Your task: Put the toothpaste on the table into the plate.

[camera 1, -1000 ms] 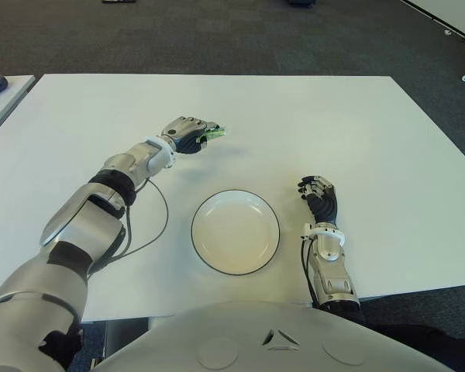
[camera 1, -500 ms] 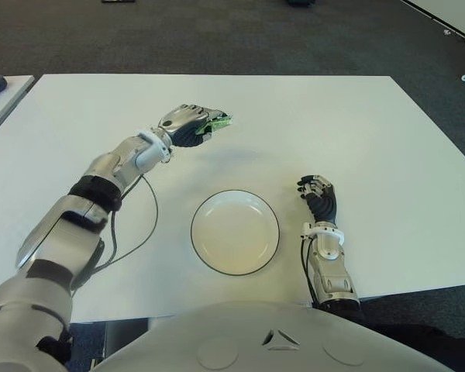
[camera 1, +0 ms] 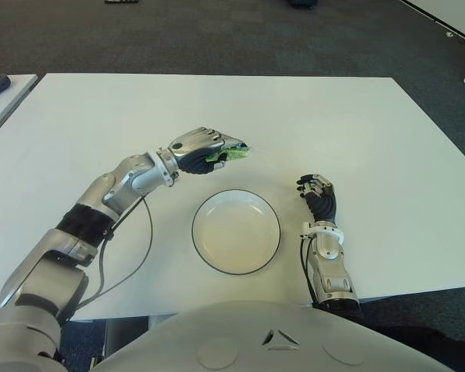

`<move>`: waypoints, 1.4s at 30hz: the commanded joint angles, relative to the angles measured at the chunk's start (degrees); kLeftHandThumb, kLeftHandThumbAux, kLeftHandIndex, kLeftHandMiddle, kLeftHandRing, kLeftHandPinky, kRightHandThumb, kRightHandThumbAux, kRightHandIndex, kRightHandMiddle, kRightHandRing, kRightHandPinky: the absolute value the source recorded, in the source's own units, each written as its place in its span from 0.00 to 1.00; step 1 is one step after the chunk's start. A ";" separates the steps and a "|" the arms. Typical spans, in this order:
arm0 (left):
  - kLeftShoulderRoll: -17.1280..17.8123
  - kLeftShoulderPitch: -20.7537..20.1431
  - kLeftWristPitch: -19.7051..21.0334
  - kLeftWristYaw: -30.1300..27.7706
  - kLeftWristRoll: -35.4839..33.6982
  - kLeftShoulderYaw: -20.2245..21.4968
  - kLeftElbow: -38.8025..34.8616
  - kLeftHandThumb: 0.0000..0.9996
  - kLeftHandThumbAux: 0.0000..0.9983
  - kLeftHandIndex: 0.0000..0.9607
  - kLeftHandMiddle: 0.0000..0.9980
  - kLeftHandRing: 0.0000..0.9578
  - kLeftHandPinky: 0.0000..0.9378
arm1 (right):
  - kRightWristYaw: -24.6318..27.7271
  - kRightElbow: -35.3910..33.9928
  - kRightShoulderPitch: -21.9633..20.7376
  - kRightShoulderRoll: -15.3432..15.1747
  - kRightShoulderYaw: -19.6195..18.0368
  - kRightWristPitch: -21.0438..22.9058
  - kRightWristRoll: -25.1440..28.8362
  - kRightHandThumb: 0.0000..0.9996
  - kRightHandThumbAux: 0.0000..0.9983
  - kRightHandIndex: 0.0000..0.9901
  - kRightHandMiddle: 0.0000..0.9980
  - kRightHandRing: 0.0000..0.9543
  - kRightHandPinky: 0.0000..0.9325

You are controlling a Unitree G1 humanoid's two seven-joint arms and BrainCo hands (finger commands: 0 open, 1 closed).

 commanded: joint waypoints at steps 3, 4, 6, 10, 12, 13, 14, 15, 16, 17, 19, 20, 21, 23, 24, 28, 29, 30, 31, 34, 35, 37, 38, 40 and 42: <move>1.83 4.20 -2.32 -6.05 -2.07 -0.47 -6.08 0.72 0.70 0.46 0.88 0.90 0.91 | 0.18 -0.21 -0.32 0.14 0.22 0.05 -0.23 0.71 0.73 0.43 0.48 0.51 0.54; 1.95 4.55 -2.60 -6.97 -2.14 -0.75 -6.61 0.72 0.70 0.46 0.88 0.90 0.91 | 0.25 -0.15 -0.32 0.07 0.24 -0.16 -0.23 0.71 0.73 0.43 0.48 0.51 0.54; 2.11 4.84 -3.34 -8.73 -1.92 -1.33 -7.19 0.72 0.71 0.46 0.88 0.91 0.91 | 0.39 -0.07 -0.30 -0.01 0.26 -0.59 -0.15 0.71 0.73 0.43 0.48 0.51 0.54; 1.57 4.40 -6.17 -9.53 1.77 -3.18 -5.75 0.72 0.71 0.46 0.88 0.91 0.92 | 0.52 0.13 -0.46 -0.03 0.27 -1.15 0.00 0.71 0.73 0.43 0.48 0.51 0.54; 0.90 4.05 -7.76 -8.67 4.38 -4.45 -4.08 0.72 0.71 0.46 0.88 0.91 0.92 | 0.52 0.19 -0.45 0.00 0.23 -1.41 0.04 0.71 0.73 0.43 0.48 0.51 0.55; 0.59 3.91 -8.46 -8.18 5.46 -4.93 -3.28 0.72 0.71 0.46 0.87 0.91 0.93 | 0.52 0.22 -0.44 0.02 0.21 -1.52 0.05 0.71 0.73 0.43 0.48 0.51 0.55; 0.23 3.86 -9.30 -7.38 6.80 -5.45 -2.29 0.72 0.71 0.46 0.87 0.91 0.93 | 0.56 0.26 -0.43 0.03 0.19 -1.68 0.10 0.71 0.73 0.43 0.48 0.51 0.55; -0.12 3.84 -10.29 -6.36 8.38 -6.05 -1.15 0.72 0.71 0.46 0.87 0.91 0.93 | 0.63 0.33 -0.41 0.02 0.17 -1.90 0.17 0.71 0.73 0.43 0.48 0.51 0.55; -0.34 3.83 -10.98 -5.66 9.42 -6.36 -0.39 0.72 0.71 0.46 0.87 0.91 0.93 | 0.69 0.38 -0.40 0.01 0.15 -2.05 0.22 0.71 0.73 0.43 0.48 0.51 0.55; -0.52 3.78 -11.52 -5.11 10.18 -6.52 0.19 0.72 0.71 0.46 0.86 0.91 0.93 | 0.73 0.42 -0.39 0.00 0.14 -2.16 0.25 0.71 0.73 0.43 0.48 0.51 0.55; -0.84 3.58 -12.74 -3.72 11.88 -6.97 1.65 0.72 0.71 0.46 0.86 0.90 0.93 | 0.82 0.61 -0.49 -0.06 0.06 -2.37 0.31 0.71 0.73 0.43 0.48 0.51 0.55; -0.96 3.58 -13.32 -2.87 12.77 -7.20 2.37 0.72 0.71 0.46 0.86 0.90 0.93 | 0.84 0.70 -0.53 -0.08 0.02 -2.47 0.33 0.71 0.73 0.43 0.48 0.51 0.55; -0.98 3.67 -13.88 -2.03 13.78 -7.45 2.95 0.72 0.71 0.46 0.86 0.90 0.93 | 0.87 0.80 -0.55 -0.11 -0.03 -2.59 0.36 0.71 0.73 0.43 0.48 0.51 0.55; -1.05 3.72 -14.61 -0.94 15.02 -7.61 3.67 0.72 0.71 0.46 0.86 0.90 0.92 | 0.90 0.91 -0.57 -0.13 -0.08 -2.72 0.38 0.71 0.73 0.43 0.48 0.51 0.54; -1.09 3.62 -15.07 -0.42 15.57 -7.65 3.83 0.72 0.71 0.46 0.86 0.90 0.92 | 0.91 0.97 -0.58 -0.14 -0.12 -2.77 0.40 0.71 0.73 0.43 0.48 0.51 0.54; -1.19 4.01 -15.79 2.60 18.67 -7.31 2.81 0.71 0.71 0.46 0.87 0.90 0.93 | 0.85 1.11 -0.63 -0.15 -0.28 -2.76 0.43 0.71 0.73 0.43 0.48 0.51 0.54; -1.14 4.22 -15.70 3.57 19.66 -7.15 2.39 0.71 0.71 0.46 0.87 0.90 0.93 | 0.81 1.11 -0.64 -0.15 -0.30 -2.63 0.40 0.71 0.73 0.43 0.48 0.51 0.54; -1.12 4.34 -15.64 4.29 20.38 -7.06 2.15 0.71 0.71 0.46 0.88 0.90 0.94 | 0.79 1.12 -0.65 -0.15 -0.32 -2.55 0.38 0.71 0.73 0.43 0.48 0.51 0.54; -1.05 4.41 -15.56 5.01 21.20 -7.09 2.00 0.71 0.71 0.46 0.88 0.90 0.94 | 0.78 1.10 -0.65 -0.14 -0.33 -2.41 0.37 0.71 0.73 0.43 0.48 0.51 0.54; -0.79 4.45 -15.32 6.86 23.30 -7.40 1.83 0.71 0.70 0.46 0.88 0.89 0.91 | 0.77 1.02 -0.66 -0.14 -0.37 -2.00 0.34 0.71 0.73 0.43 0.48 0.51 0.53; -0.72 4.43 -15.29 7.65 24.03 -7.50 1.90 0.71 0.70 0.46 0.88 0.89 0.90 | 0.75 0.98 -0.67 -0.13 -0.37 -1.83 0.31 0.71 0.73 0.43 0.48 0.50 0.53; -0.69 4.35 -15.24 9.02 25.09 -7.65 2.17 0.71 0.70 0.46 0.86 0.87 0.86 | 0.74 0.98 -0.70 -0.13 -0.37 -1.66 0.27 0.71 0.73 0.43 0.48 0.50 0.53; -0.71 4.31 -15.22 9.59 25.49 -7.70 2.31 0.70 0.70 0.46 0.85 0.86 0.85 | 0.74 0.98 -0.71 -0.13 -0.37 -1.61 0.27 0.71 0.73 0.43 0.48 0.50 0.53; -0.92 4.06 -15.54 10.88 25.90 -7.85 3.08 0.70 0.70 0.46 0.84 0.86 0.84 | 0.78 0.99 -0.74 -0.10 -0.36 -1.60 0.31 0.71 0.73 0.43 0.48 0.50 0.53; -1.29 3.53 -16.35 12.37 25.94 -8.13 4.48 0.70 0.71 0.46 0.82 0.83 0.80 | 0.85 1.01 -0.77 -0.04 -0.35 -1.66 0.42 0.71 0.73 0.43 0.48 0.50 0.53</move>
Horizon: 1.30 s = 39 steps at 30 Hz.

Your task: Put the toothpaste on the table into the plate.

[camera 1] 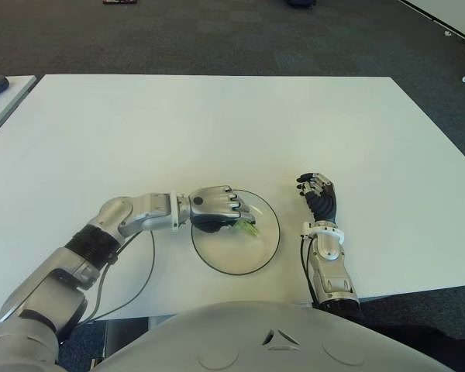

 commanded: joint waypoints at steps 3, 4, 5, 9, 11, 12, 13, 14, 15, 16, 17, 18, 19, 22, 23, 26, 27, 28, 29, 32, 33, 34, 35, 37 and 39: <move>-0.61 -1.96 -2.12 4.76 1.29 -1.40 4.63 0.47 0.66 0.40 0.63 0.63 0.60 | 0.27 0.44 -0.67 0.20 -0.07 0.49 0.29 0.71 0.73 0.43 0.48 0.51 0.54; -0.72 -2.34 -2.43 5.25 1.34 -1.61 5.20 0.37 0.64 0.33 0.53 0.53 0.50 | 0.26 0.42 -0.66 0.20 -0.06 0.49 0.27 0.71 0.73 0.43 0.48 0.51 0.54; -0.83 -2.83 -2.72 6.05 1.75 -1.84 5.69 0.31 0.63 0.30 0.47 0.46 0.44 | 0.21 0.36 -0.64 0.18 -0.04 0.58 0.18 0.71 0.73 0.43 0.48 0.51 0.54; -0.95 -4.36 -3.21 7.88 3.10 -2.44 6.72 0.20 0.60 0.14 0.21 0.20 0.21 | 0.08 0.16 -0.58 0.14 0.00 0.88 -0.05 0.71 0.73 0.43 0.48 0.50 0.53; -0.82 -5.31 -3.04 7.22 3.09 -2.48 6.63 0.16 0.58 0.07 0.11 0.11 0.11 | 0.08 0.04 -0.55 0.14 0.02 1.05 -0.11 0.71 0.73 0.43 0.48 0.50 0.53; -0.68 -5.62 -2.89 6.71 2.97 -2.45 6.37 0.15 0.58 0.06 0.09 0.09 0.10 | 0.09 0.01 -0.54 0.13 0.03 1.12 -0.12 0.71 0.73 0.43 0.48 0.50 0.53; -0.37 -5.70 -2.62 5.36 2.15 -2.20 5.46 0.14 0.58 0.04 0.06 0.06 0.07 | 0.12 -0.02 -0.54 0.15 0.02 1.13 -0.07 0.71 0.73 0.43 0.48 0.50 0.53; -0.14 -5.74 -2.43 4.43 1.55 -2.05 4.83 0.13 0.57 0.02 0.04 0.04 0.05 | 0.14 -0.04 -0.55 0.17 0.01 1.13 -0.03 0.71 0.73 0.43 0.48 0.50 0.53; 0.00 -5.57 -1.99 3.74 1.17 -1.89 4.22 0.12 0.56 0.02 0.03 0.03 0.04 | 0.19 -0.03 -0.55 0.19 0.00 1.06 0.05 0.71 0.73 0.43 0.48 0.50 0.53; 0.08 -5.33 -1.50 3.29 1.02 -1.77 3.75 0.12 0.55 0.01 0.02 0.02 0.03 | 0.24 -0.02 -0.56 0.20 0.00 0.98 0.14 0.71 0.73 0.43 0.48 0.50 0.53; 0.10 -5.16 -1.17 3.12 1.03 -1.71 3.55 0.11 0.54 0.01 0.01 0.01 0.02 | 0.26 0.05 -0.60 0.22 0.00 0.92 0.18 0.71 0.73 0.43 0.48 0.50 0.52; 0.12 -5.05 -0.94 2.96 0.99 -1.68 3.39 0.11 0.54 0.01 0.01 0.01 0.01 | 0.27 0.10 -0.62 0.23 0.00 0.88 0.20 0.71 0.73 0.43 0.48 0.50 0.52; 0.08 -4.83 -0.51 3.10 1.01 -1.46 3.07 0.11 0.53 0.00 0.01 0.01 0.01 | 0.30 0.14 -0.65 0.22 0.01 0.83 0.22 0.71 0.73 0.43 0.48 0.50 0.52; -0.05 -4.42 0.61 3.55 1.09 -1.11 2.38 0.10 0.50 0.00 0.00 0.00 0.01 | 0.34 0.28 -0.69 0.18 0.03 0.57 0.19 0.71 0.73 0.43 0.48 0.50 0.53; -0.07 -4.37 0.84 3.65 1.10 -1.13 2.28 0.11 0.48 0.00 0.00 0.00 0.01 | 0.34 0.31 -0.70 0.17 0.04 0.50 0.18 0.71 0.73 0.43 0.48 0.50 0.53; -0.12 -4.23 1.34 3.91 1.04 -1.22 2.17 0.11 0.46 0.00 0.00 0.00 0.00 | 0.25 0.40 -0.72 0.16 0.05 0.38 0.09 0.71 0.73 0.43 0.48 0.51 0.54; -0.15 -4.20 1.47 4.01 1.00 -1.24 2.18 0.11 0.46 0.00 0.00 0.00 0.00 | 0.19 0.43 -0.73 0.16 0.06 0.35 0.03 0.71 0.73 0.43 0.48 0.51 0.54; -0.16 -4.18 1.57 4.08 0.97 -1.27 2.17 0.12 0.45 0.00 0.00 0.00 0.00 | 0.15 0.45 -0.74 0.16 0.07 0.34 -0.01 0.71 0.73 0.43 0.49 0.51 0.54; -0.19 -4.16 1.56 4.19 0.87 -1.30 2.25 0.12 0.44 0.00 0.00 0.00 0.00 | 0.08 0.45 -0.75 0.15 0.09 0.40 -0.10 0.71 0.73 0.43 0.49 0.51 0.54; -0.38 -4.19 1.54 4.99 0.92 -1.32 2.52 0.14 0.41 0.00 0.00 0.00 0.00 | 0.02 0.40 -0.77 0.09 0.15 0.76 -0.31 0.70 0.73 0.43 0.49 0.51 0.53; -0.38 -4.13 1.62 5.34 1.10 -1.27 2.44 0.15 0.40 0.00 0.00 0.00 0.00 | 0.02 0.39 -0.78 0.07 0.16 0.83 -0.34 0.70 0.73 0.43 0.49 0.51 0.53; -0.34 -4.08 1.66 5.57 1.21 -1.23 2.37 0.15 0.39 0.00 0.00 0.00 0.00 | 0.02 0.37 -0.78 0.07 0.18 0.89 -0.37 0.70 0.73 0.43 0.49 0.51 0.53; -0.33 -4.01 1.65 6.12 1.39 -1.16 2.38 0.15 0.39 0.00 0.00 0.00 0.00 | 0.03 0.35 -0.79 0.07 0.19 0.92 -0.39 0.70 0.73 0.43 0.49 0.51 0.53; -0.42 -3.91 1.52 7.88 1.79 -0.99 2.60 0.16 0.38 0.00 0.00 0.00 0.01 | 0.03 0.39 -0.80 0.03 0.23 0.83 -0.48 0.71 0.73 0.43 0.48 0.51 0.53; -0.47 -3.83 1.65 9.54 2.27 -0.89 2.71 0.17 0.37 0.00 0.00 0.00 0.01 | 0.03 0.44 -0.80 -0.01 0.27 0.70 -0.56 0.71 0.73 0.43 0.48 0.51 0.53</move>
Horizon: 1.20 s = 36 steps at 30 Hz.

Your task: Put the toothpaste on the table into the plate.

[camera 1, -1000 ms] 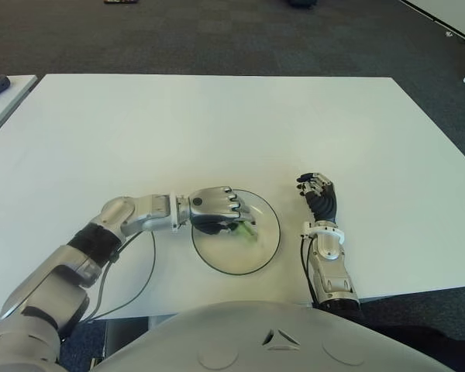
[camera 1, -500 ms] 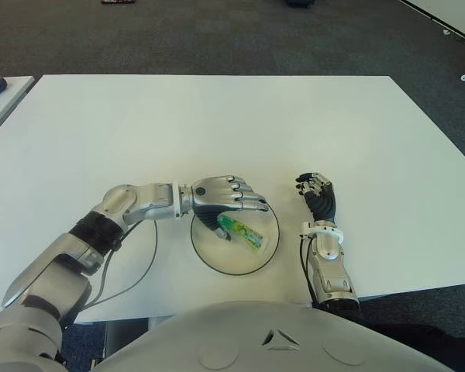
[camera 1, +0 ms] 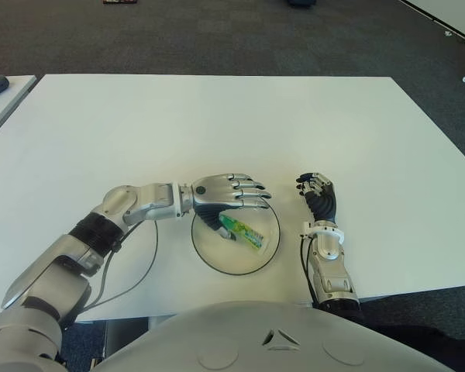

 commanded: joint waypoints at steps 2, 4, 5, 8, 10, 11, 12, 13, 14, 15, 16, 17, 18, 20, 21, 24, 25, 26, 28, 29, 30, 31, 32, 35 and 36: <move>-0.07 0.75 0.66 4.16 1.57 0.30 0.59 0.18 0.36 0.00 0.00 0.00 0.01 | 0.00 0.53 -0.75 -0.05 0.15 0.55 -0.39 0.71 0.73 0.43 0.48 0.51 0.54; -0.08 0.52 1.04 5.29 1.77 0.42 0.89 0.18 0.34 0.00 0.00 0.00 0.01 | 0.05 0.60 -0.72 -0.09 0.14 0.45 -0.38 0.71 0.73 0.43 0.49 0.51 0.54; -0.18 0.29 1.50 5.92 1.74 0.65 1.36 0.18 0.34 0.00 0.00 0.00 0.01 | 0.05 0.65 -0.71 -0.11 0.13 0.37 -0.38 0.71 0.73 0.43 0.49 0.51 0.54; -0.59 -0.26 2.44 7.58 1.15 1.22 2.96 0.18 0.32 0.00 0.00 0.00 0.01 | 0.03 0.79 -0.72 -0.14 0.12 0.25 -0.38 0.71 0.73 0.43 0.49 0.51 0.53; -2.62 -0.31 2.90 10.93 -2.58 3.42 6.49 0.19 0.30 0.00 0.00 0.00 0.00 | -0.03 0.84 -0.70 -0.11 0.07 0.34 -0.35 0.71 0.73 0.43 0.48 0.51 0.53; -3.59 -0.21 2.76 12.78 -4.54 4.71 8.15 0.19 0.30 0.00 0.00 0.00 0.00 | -0.07 0.81 -0.69 -0.08 0.05 0.43 -0.34 0.71 0.73 0.43 0.48 0.51 0.52; -4.19 -0.18 2.59 14.03 -5.75 5.51 9.27 0.20 0.30 0.00 0.00 0.00 0.00 | -0.10 0.78 -0.69 -0.07 0.04 0.48 -0.34 0.71 0.73 0.43 0.48 0.50 0.52; -4.61 -0.20 2.14 15.25 -6.87 6.35 10.37 0.21 0.30 0.00 0.00 0.00 0.00 | -0.14 0.73 -0.68 -0.04 0.03 0.56 -0.34 0.71 0.73 0.43 0.48 0.50 0.52; -4.89 -0.28 1.79 16.14 -7.58 6.86 11.20 0.21 0.29 0.00 0.00 0.00 0.01 | -0.17 0.72 -0.69 -0.03 0.02 0.60 -0.33 0.71 0.73 0.43 0.48 0.50 0.52; -6.31 0.10 0.67 17.07 -11.18 8.38 12.83 0.22 0.30 0.00 0.00 0.00 0.03 | -0.21 0.68 -0.69 0.00 0.00 0.65 -0.31 0.71 0.73 0.43 0.48 0.50 0.52; -7.37 0.35 -0.21 17.74 -13.80 9.44 14.08 0.23 0.31 0.00 0.00 0.00 0.04 | -0.24 0.65 -0.68 0.02 -0.01 0.68 -0.30 0.71 0.73 0.43 0.48 0.50 0.52; -8.42 0.60 -1.26 17.47 -17.39 10.59 15.39 0.24 0.32 0.00 0.00 0.00 0.06 | -0.28 0.62 -0.68 0.04 -0.02 0.70 -0.30 0.71 0.73 0.43 0.48 0.50 0.52; -9.06 0.70 -2.04 17.15 -19.75 11.31 16.33 0.25 0.35 0.00 0.00 0.00 0.09 | -0.31 0.60 -0.67 0.05 -0.02 0.71 -0.31 0.71 0.73 0.43 0.48 0.50 0.53; -10.25 1.12 -3.08 14.63 -26.39 12.90 17.61 0.26 0.39 0.00 0.00 0.02 0.14 | -0.32 0.60 -0.66 0.06 -0.03 0.72 -0.30 0.71 0.73 0.43 0.48 0.50 0.53; -11.11 1.41 -2.81 13.25 -30.63 14.10 17.88 0.27 0.42 0.00 0.00 0.03 0.16 | -0.30 0.58 -0.65 0.06 -0.03 0.75 -0.28 0.71 0.73 0.43 0.48 0.50 0.53; -12.75 1.78 -1.66 11.05 -37.48 16.48 18.26 0.26 0.57 0.12 0.14 0.17 0.29 | -0.21 0.58 -0.64 0.03 -0.04 0.75 -0.20 0.71 0.73 0.43 0.48 0.51 0.53; -13.27 1.85 -0.76 10.87 -38.85 17.41 18.46 0.25 0.59 0.14 0.16 0.19 0.30 | -0.14 0.61 -0.64 0.00 -0.02 0.71 -0.18 0.71 0.73 0.43 0.48 0.51 0.53; -13.64 1.91 -0.12 10.56 -39.88 18.12 18.58 0.26 0.66 0.23 0.22 0.24 0.33 | -0.10 0.63 -0.64 -0.02 -0.02 0.69 -0.16 0.71 0.73 0.43 0.48 0.51 0.53; -14.25 2.31 0.75 9.45 -41.89 19.37 18.97 0.24 0.72 0.31 0.28 0.30 0.37 | 0.00 0.60 -0.62 -0.08 -0.03 0.67 -0.11 0.71 0.73 0.43 0.48 0.50 0.53; -14.61 2.71 1.47 8.65 -43.50 20.30 19.62 0.21 0.75 0.34 0.32 0.33 0.40 | 0.06 0.58 -0.61 -0.11 -0.05 0.68 -0.06 0.71 0.73 0.43 0.48 0.50 0.53; -14.92 3.00 2.04 7.89 -44.69 21.07 20.04 0.17 0.79 0.40 0.38 0.40 0.46 | 0.10 0.56 -0.60 -0.12 -0.06 0.68 -0.03 0.71 0.73 0.43 0.48 0.50 0.53; -15.36 3.52 2.85 7.09 -46.24 22.03 20.71 0.15 0.80 0.42 0.40 0.42 0.48 | 0.14 0.51 -0.56 -0.11 -0.05 0.69 0.00 0.71 0.73 0.43 0.48 0.50 0.53; -15.80 4.02 3.68 6.43 -47.52 22.84 21.06 0.11 0.84 0.47 0.46 0.47 0.52 | 0.16 0.45 -0.52 -0.09 -0.04 0.72 0.02 0.71 0.73 0.43 0.48 0.50 0.53; -17.28 5.04 6.11 5.19 -49.26 24.48 19.93 0.50 0.76 0.46 0.53 0.54 0.57 | 0.21 0.25 -0.46 -0.09 -0.06 0.97 0.08 0.71 0.73 0.43 0.47 0.50 0.53; -17.62 5.47 6.71 4.90 -49.45 24.93 19.51 0.57 0.75 0.45 0.54 0.55 0.58 | 0.20 0.21 -0.45 -0.09 -0.06 1.07 0.07 0.71 0.73 0.43 0.47 0.50 0.53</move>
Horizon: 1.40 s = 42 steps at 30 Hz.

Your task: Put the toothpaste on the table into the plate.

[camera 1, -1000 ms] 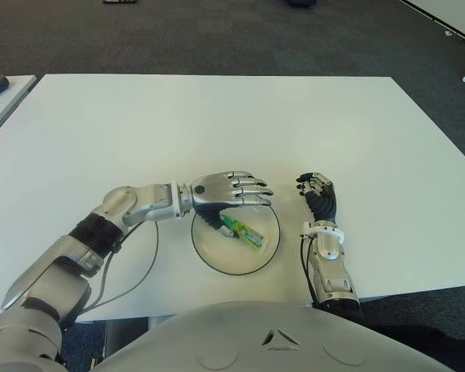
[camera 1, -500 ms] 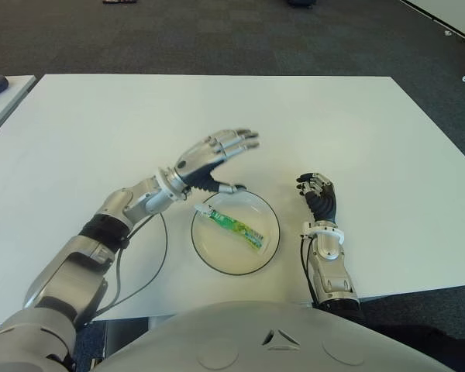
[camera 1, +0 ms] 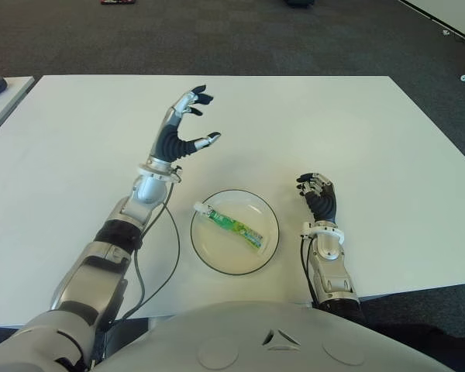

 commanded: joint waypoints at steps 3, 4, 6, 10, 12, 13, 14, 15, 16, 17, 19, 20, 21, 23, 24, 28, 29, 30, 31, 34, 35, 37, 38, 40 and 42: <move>-2.69 4.23 4.92 -2.30 -2.38 3.20 -1.03 0.65 0.73 0.45 0.57 0.58 0.60 | 0.28 0.02 -0.52 -0.01 -0.12 1.45 0.08 0.71 0.73 0.43 0.47 0.50 0.53; -2.93 4.65 5.31 -2.38 -2.25 3.50 -1.31 0.66 0.73 0.45 0.57 0.58 0.60 | 0.28 0.03 -0.54 -0.04 -0.15 1.53 0.09 0.71 0.73 0.43 0.47 0.50 0.53; -3.36 5.44 5.85 -2.41 -2.03 4.11 -0.50 0.68 0.72 0.45 0.58 0.59 0.60 | 0.22 0.11 -0.64 -0.10 -0.20 1.71 0.05 0.71 0.73 0.43 0.47 0.50 0.53; -3.99 6.24 6.32 -2.98 -1.99 5.03 1.89 0.69 0.72 0.45 0.60 0.61 0.60 | 0.40 0.24 -0.71 -0.29 -0.24 1.69 0.12 0.71 0.73 0.43 0.47 0.50 0.52; -4.30 6.42 6.38 -3.53 -2.28 5.51 3.57 0.69 0.72 0.45 0.61 0.62 0.61 | 0.58 0.25 -0.69 -0.38 -0.24 1.60 0.21 0.71 0.73 0.43 0.47 0.50 0.53; -4.42 6.41 6.37 -3.76 -2.37 5.70 4.07 0.69 0.72 0.45 0.61 0.62 0.61 | 0.64 0.25 -0.69 -0.41 -0.25 1.59 0.25 0.71 0.73 0.43 0.47 0.50 0.53; -4.68 6.43 6.89 -4.08 -2.65 5.94 4.38 0.69 0.72 0.45 0.62 0.62 0.60 | 0.67 0.23 -0.70 -0.45 -0.27 1.67 0.27 0.71 0.73 0.43 0.47 0.50 0.53; -4.88 6.43 7.26 -4.33 -2.83 6.15 4.61 0.69 0.72 0.45 0.62 0.62 0.59 | 0.69 0.21 -0.71 -0.48 -0.28 1.73 0.28 0.71 0.73 0.43 0.47 0.50 0.52; -5.20 6.48 8.02 -4.77 -3.30 6.43 4.61 0.69 0.72 0.45 0.62 0.63 0.59 | 0.66 0.15 -0.72 -0.49 -0.28 1.96 0.22 0.71 0.73 0.43 0.47 0.50 0.52; -5.46 6.50 8.55 -5.11 -3.59 6.68 4.58 0.70 0.72 0.45 0.62 0.62 0.58 | 0.65 0.11 -0.73 -0.52 -0.31 2.11 0.19 0.71 0.73 0.43 0.47 0.50 0.52; -6.00 6.67 9.52 -5.64 -4.11 7.22 4.48 0.70 0.72 0.45 0.62 0.62 0.57 | 0.60 -0.05 -0.74 -0.54 -0.31 2.57 0.09 0.71 0.73 0.43 0.47 0.49 0.52; -6.31 6.85 9.98 -5.66 -4.21 7.47 4.38 0.70 0.72 0.45 0.62 0.62 0.57 | 0.59 -0.21 -0.73 -0.54 -0.28 2.85 0.02 0.71 0.73 0.43 0.47 0.49 0.52; -6.53 6.99 10.33 -5.70 -4.25 7.69 4.27 0.70 0.72 0.45 0.62 0.62 0.57 | 0.58 -0.34 -0.73 -0.54 -0.24 3.06 -0.02 0.71 0.73 0.43 0.47 0.49 0.52; -6.81 7.13 10.72 -5.76 -4.19 7.94 4.06 0.70 0.72 0.45 0.62 0.62 0.57 | 0.60 -0.45 -0.74 -0.58 -0.25 3.27 -0.02 0.71 0.73 0.43 0.47 0.49 0.52; -7.16 7.55 10.85 -5.43 -4.02 8.01 3.78 0.70 0.72 0.45 0.62 0.62 0.57 | 0.65 -0.60 -0.72 -0.58 -0.22 3.48 -0.02 0.71 0.73 0.43 0.47 0.49 0.52; -8.50 8.71 11.20 -4.40 -3.72 8.39 3.63 0.70 0.72 0.45 0.62 0.63 0.60 | 0.86 -1.16 -0.61 -0.55 -0.14 4.03 0.09 0.71 0.73 0.43 0.48 0.50 0.53; -8.86 8.95 11.20 -4.06 -3.56 8.48 3.82 0.70 0.72 0.45 0.62 0.63 0.60 | 0.94 -1.31 -0.57 -0.54 -0.13 4.14 0.14 0.71 0.73 0.43 0.48 0.50 0.53; -9.26 9.27 11.01 -3.56 -3.25 8.55 4.39 0.70 0.72 0.45 0.62 0.63 0.60 | 1.02 -1.49 -0.52 -0.51 -0.11 4.24 0.20 0.71 0.73 0.43 0.48 0.50 0.53; -9.52 9.47 10.87 -3.27 -2.97 8.63 4.75 0.70 0.72 0.45 0.62 0.63 0.60 | 1.08 -1.61 -0.48 -0.51 -0.11 4.31 0.25 0.71 0.73 0.43 0.48 0.51 0.53; -10.08 10.04 10.10 -2.58 -2.19 8.83 6.27 0.69 0.72 0.45 0.62 0.63 0.57 | 1.23 -1.89 -0.39 -0.49 -0.15 4.44 0.35 0.71 0.73 0.43 0.49 0.51 0.54; -10.24 10.35 9.63 -2.22 -1.87 8.84 7.06 0.69 0.72 0.45 0.62 0.63 0.57 | 1.25 -1.95 -0.36 -0.47 -0.15 4.44 0.36 0.71 0.73 0.43 0.49 0.51 0.54; -10.60 11.00 8.66 -1.38 -1.24 8.85 8.62 0.69 0.72 0.45 0.62 0.63 0.58 | 1.31 -2.00 -0.32 -0.45 -0.17 4.37 0.39 0.71 0.73 0.43 0.49 0.51 0.55; -10.74 11.32 8.45 -1.18 -1.09 8.87 9.11 0.69 0.72 0.45 0.62 0.63 0.58 | 1.30 -2.07 -0.29 -0.43 -0.17 4.33 0.37 0.71 0.73 0.43 0.49 0.52 0.55; -10.89 11.54 8.36 -1.09 -0.99 8.98 9.64 0.70 0.72 0.45 0.63 0.64 0.62 | 1.31 -2.16 -0.28 -0.42 -0.18 4.30 0.37 0.71 0.73 0.43 0.49 0.52 0.55; -10.93 11.76 8.62 -1.27 -1.10 9.14 10.17 0.70 0.72 0.45 0.63 0.65 0.63 | 1.35 -2.18 -0.32 -0.40 -0.18 4.29 0.40 0.71 0.73 0.43 0.49 0.51 0.55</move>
